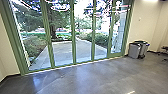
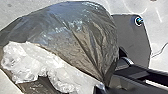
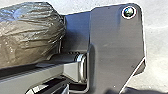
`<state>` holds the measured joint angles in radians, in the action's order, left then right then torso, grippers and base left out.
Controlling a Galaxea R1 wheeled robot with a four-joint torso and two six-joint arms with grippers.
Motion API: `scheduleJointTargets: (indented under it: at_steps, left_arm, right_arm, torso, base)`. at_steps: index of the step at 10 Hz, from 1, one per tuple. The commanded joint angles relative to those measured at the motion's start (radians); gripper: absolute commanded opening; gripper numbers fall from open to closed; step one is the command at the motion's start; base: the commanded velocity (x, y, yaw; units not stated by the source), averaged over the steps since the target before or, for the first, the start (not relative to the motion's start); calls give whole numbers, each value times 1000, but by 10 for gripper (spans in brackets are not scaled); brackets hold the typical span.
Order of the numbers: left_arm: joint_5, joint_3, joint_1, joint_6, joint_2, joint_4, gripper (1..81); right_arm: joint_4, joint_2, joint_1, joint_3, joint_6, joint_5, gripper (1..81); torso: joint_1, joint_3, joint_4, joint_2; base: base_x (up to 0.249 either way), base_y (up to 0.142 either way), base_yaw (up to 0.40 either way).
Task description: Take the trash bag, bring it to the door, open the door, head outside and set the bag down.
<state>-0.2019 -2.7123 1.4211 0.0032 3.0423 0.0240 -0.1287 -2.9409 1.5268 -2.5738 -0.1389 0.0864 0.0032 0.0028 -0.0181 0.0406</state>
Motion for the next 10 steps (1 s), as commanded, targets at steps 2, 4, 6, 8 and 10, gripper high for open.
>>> scheduleJointTargets:
  at_steps: [2,4,6,8,10]
  left_arm:
    - [-60,2,-66,8,6,8,10]
    - [-60,2,-66,6,7,8,10]
    - [-60,2,-67,6,6,8,10]
    - [-60,2,-66,6,6,8,10]
    - [-60,2,-66,6,4,8,10]
  right_arm:
    - [-9,3,-56,0,4,53,811]
    - [-11,3,-55,-2,4,53,811]
    - [-11,3,-53,-2,4,53,811]
    - [-11,3,-55,-2,4,53,811]
    - [-11,3,-53,-2,4,53,811]
  torso:
    - [0,0,0,0]
    - [0,0,0,0]
    - [0,0,0,0]
    - [0,0,0,0]
    - [0,0,0,0]
  base:
    - [0,0,-306]
    - [0,0,-268]
    - [0,0,-208]
    - [0,0,-147]
    - [0,0,-116]
